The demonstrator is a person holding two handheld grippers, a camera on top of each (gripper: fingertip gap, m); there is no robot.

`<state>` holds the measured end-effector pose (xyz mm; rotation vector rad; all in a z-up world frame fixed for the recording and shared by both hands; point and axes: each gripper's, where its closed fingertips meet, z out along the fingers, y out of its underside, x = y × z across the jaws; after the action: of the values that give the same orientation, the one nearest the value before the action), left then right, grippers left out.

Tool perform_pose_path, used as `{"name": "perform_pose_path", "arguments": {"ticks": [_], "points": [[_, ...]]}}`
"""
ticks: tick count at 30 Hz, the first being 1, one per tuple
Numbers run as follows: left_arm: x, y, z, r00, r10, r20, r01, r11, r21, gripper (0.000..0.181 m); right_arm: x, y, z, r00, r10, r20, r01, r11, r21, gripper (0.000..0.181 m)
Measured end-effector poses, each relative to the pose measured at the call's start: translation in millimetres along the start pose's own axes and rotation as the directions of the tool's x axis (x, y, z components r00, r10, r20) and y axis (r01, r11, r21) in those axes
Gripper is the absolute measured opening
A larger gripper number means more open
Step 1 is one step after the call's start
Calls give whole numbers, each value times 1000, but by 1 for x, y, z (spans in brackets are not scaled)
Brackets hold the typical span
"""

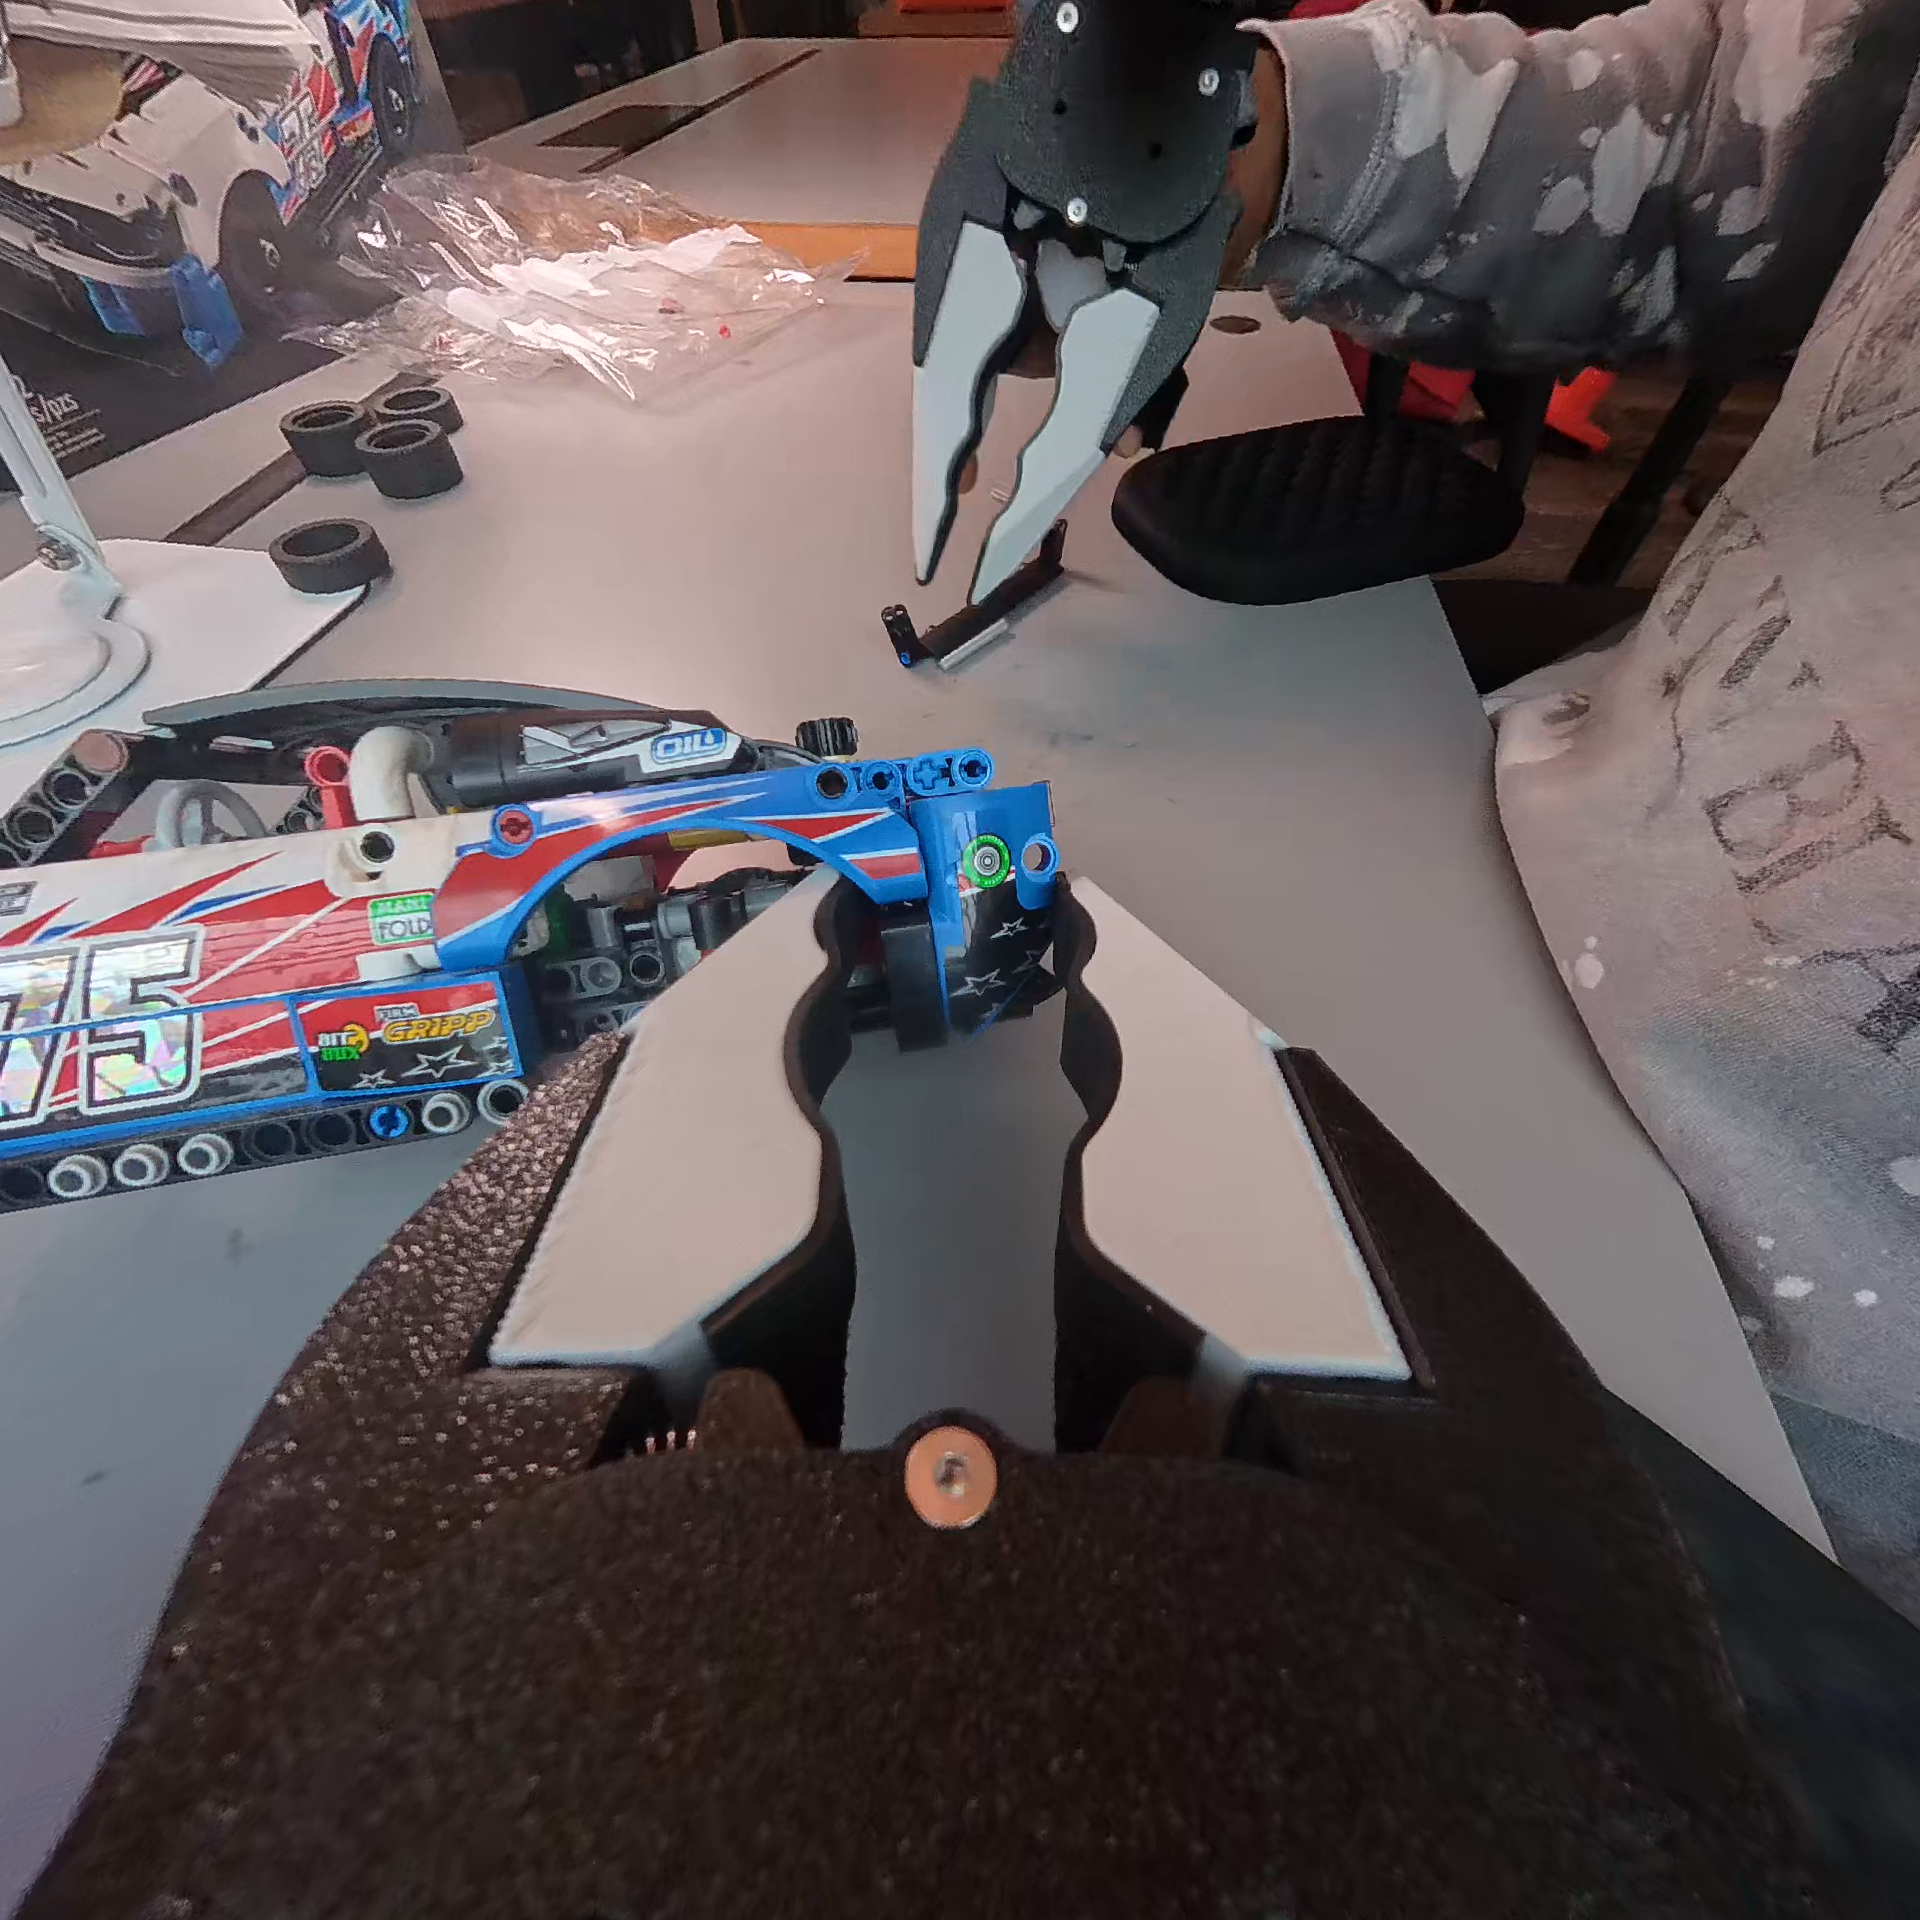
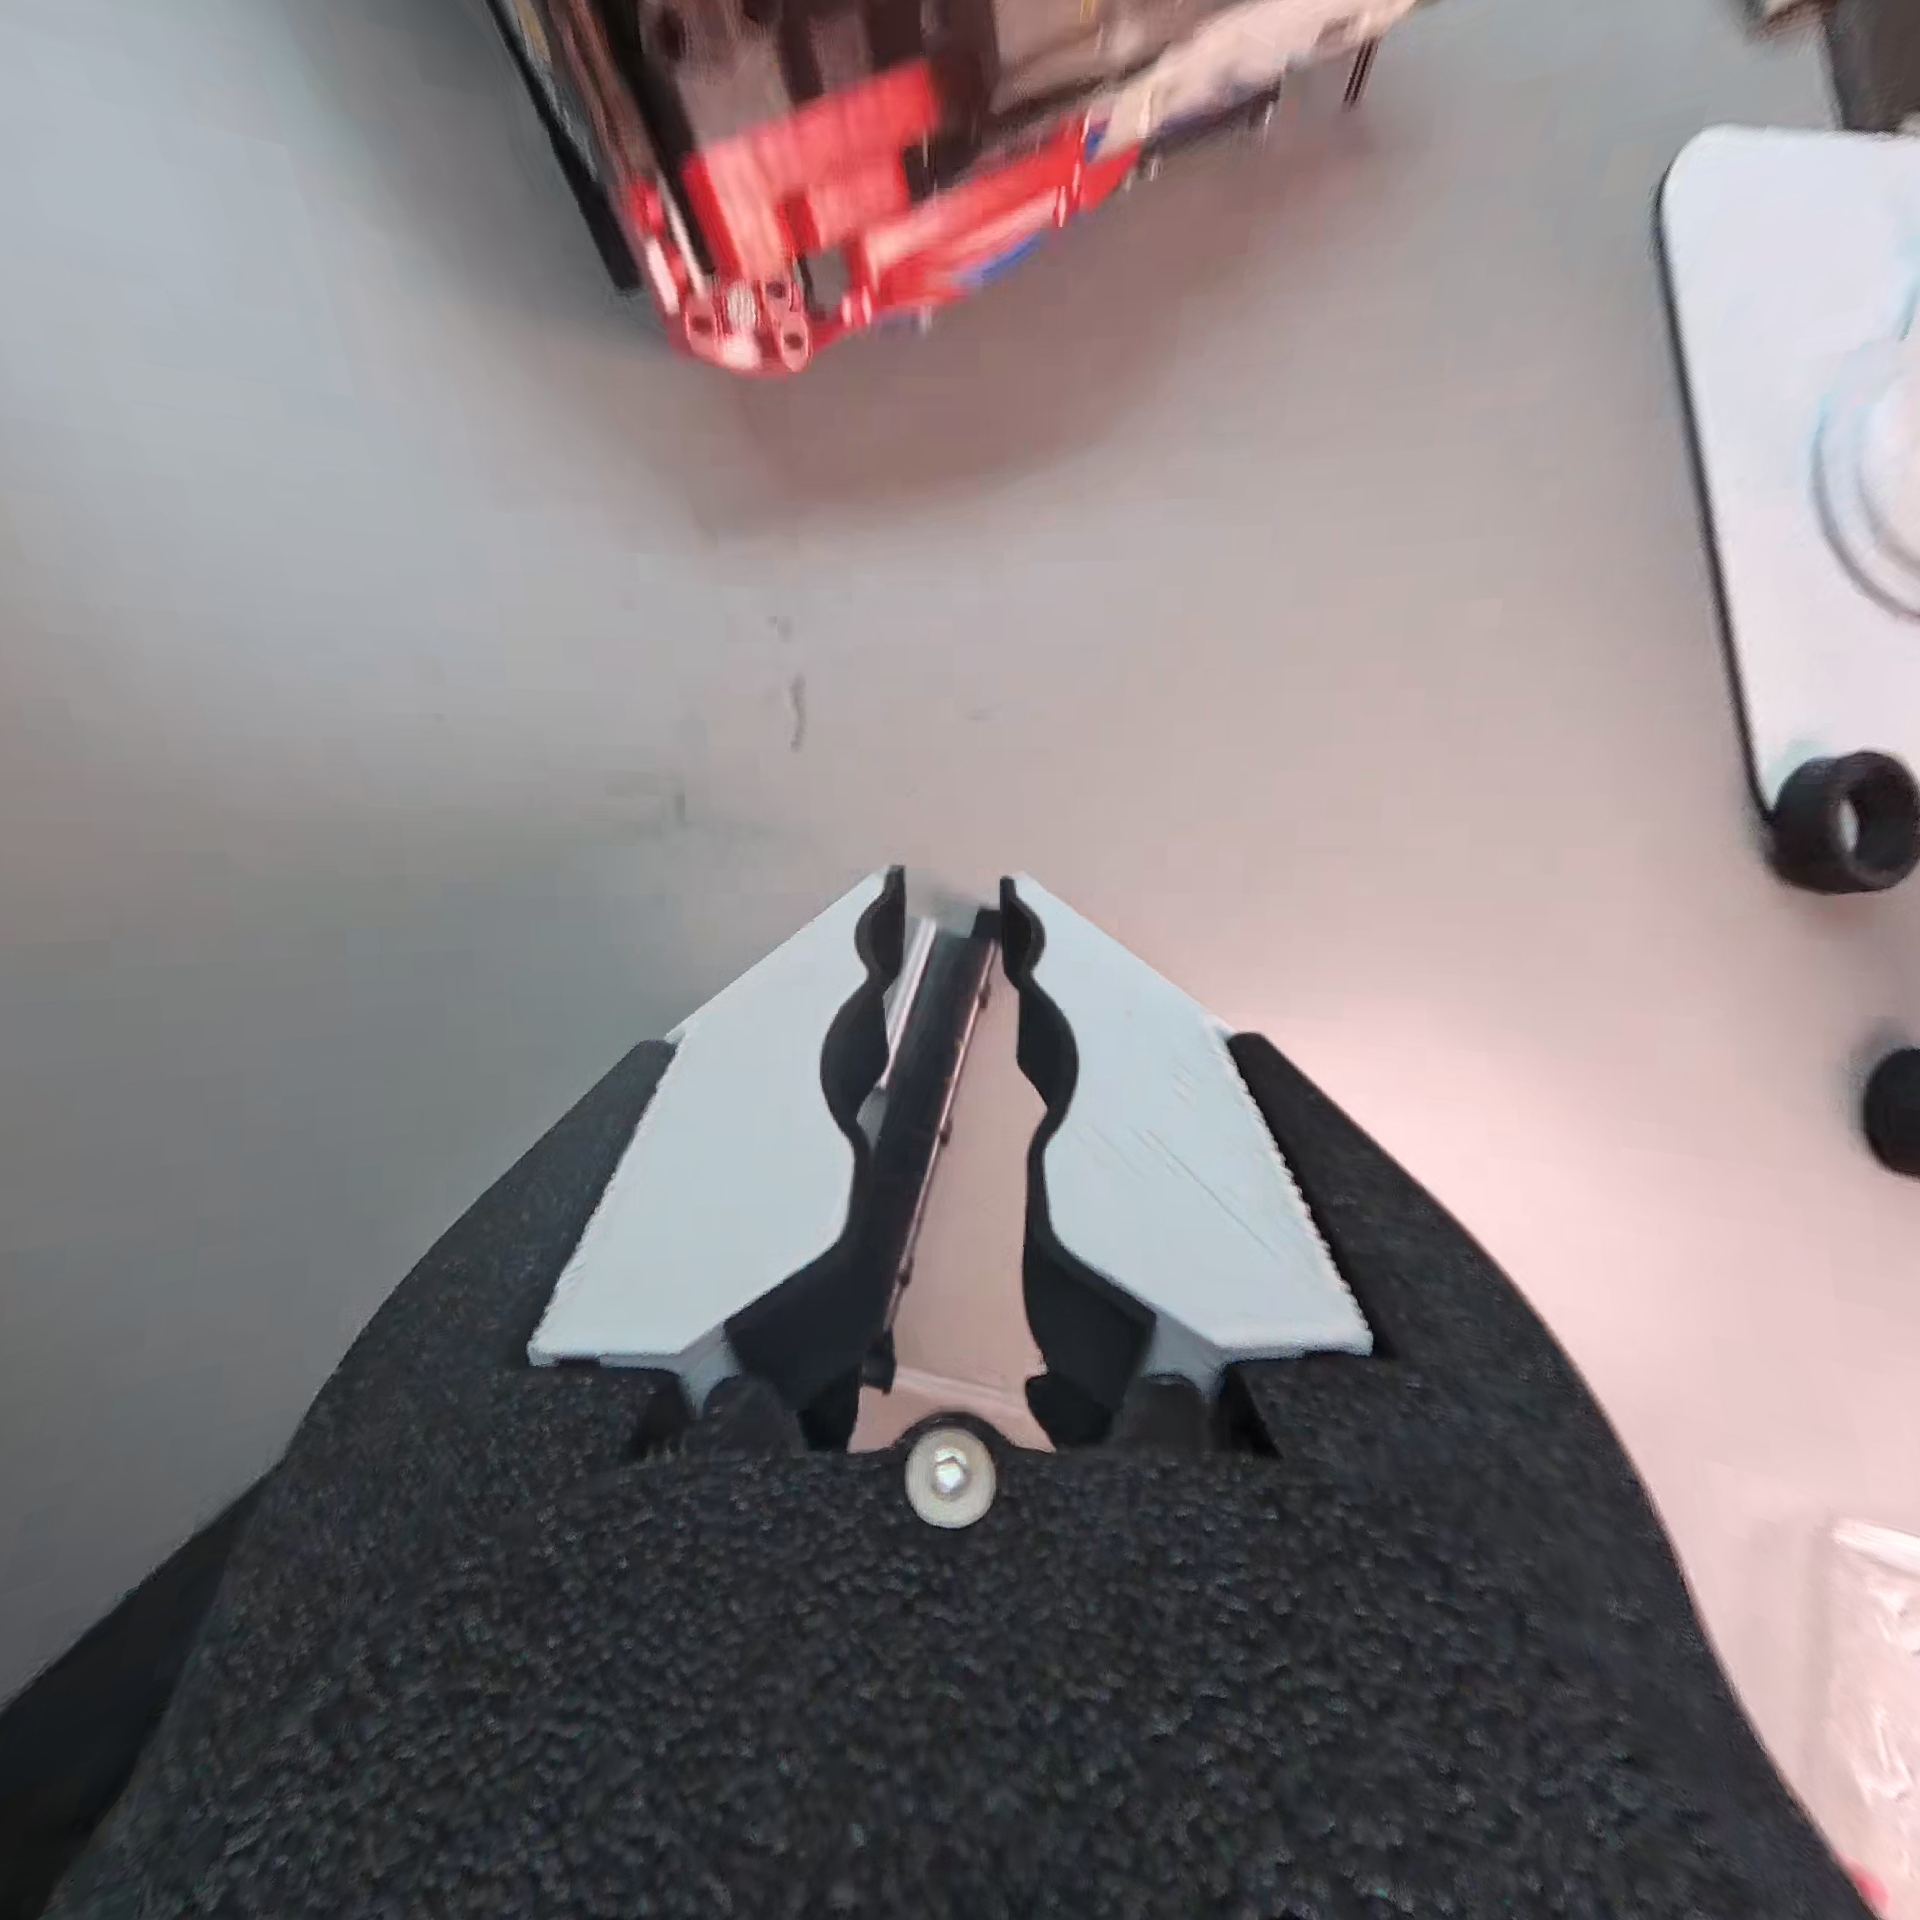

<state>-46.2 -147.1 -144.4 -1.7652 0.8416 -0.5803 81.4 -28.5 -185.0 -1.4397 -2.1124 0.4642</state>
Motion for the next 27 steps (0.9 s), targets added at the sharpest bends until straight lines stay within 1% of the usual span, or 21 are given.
{"name": "perform_pose_path", "arguments": {"ticks": [2,4,5,7,9,11,13,14,15,16,19,20,21,24,25,27], "points": [[-1,-2,2,1000,-13,-11,13,1000,10,35,2,-32,-2,999,18,40,-22,994,107,29],[-2,-4,7,1000,-7,-2,7,1000,11,35,-3,-64,5,995,35,94,-54,977,208,41],[-2,-5,11,1000,-1,8,1,1000,11,35,-8,-78,10,986,72,147,-108,963,249,48],[-3,-7,18,999,14,36,-14,1000,7,35,-4,-100,21,946,197,256,-270,917,293,62],[-5,-9,25,998,17,68,-17,1000,1,36,17,-116,32,884,337,324,-433,851,297,76],[-6,-11,32,993,30,111,-28,999,-15,36,43,-130,38,816,442,372,-554,780,290,90],[-7,-14,40,986,66,153,-60,997,-38,36,55,-143,43,716,527,457,-665,713,220,106],[-8,-15,43,981,83,173,-75,996,-51,37,57,-145,48,679,555,480,-691,704,163,109],[-8,-16,46,977,102,188,-91,994,-65,37,60,-144,56,679,573,458,-686,717,120,112],[-9,-17,49,973,120,198,-107,991,-77,37,62,-141,65,692,582,428,-671,736,83,111],[-9,-17,53,965,147,219,-129,987,-96,37,54,-144,77,613,625,484,-696,717,-44,109],[-10,-16,53,961,157,226,-136,985,-103,37,50,-146,77,595,618,514,-686,723,-75,100],[-10,-15,54,959,165,230,-143,984,-110,37,49,-147,78,591,616,521,-676,731,-96,99],[-8,-15,54,956,160,247,-139,985,-102,38,48,-148,78,598,604,528,-648,751,-125,97],[-7,-15,55,957,155,245,-134,986,-99,40,47,-149,78,602,599,528,-641,757,-127,97],[-3,-13,57,962,145,233,-124,987,-100,53,49,-149,78,607,593,529,-633,763,-129,96]]}}
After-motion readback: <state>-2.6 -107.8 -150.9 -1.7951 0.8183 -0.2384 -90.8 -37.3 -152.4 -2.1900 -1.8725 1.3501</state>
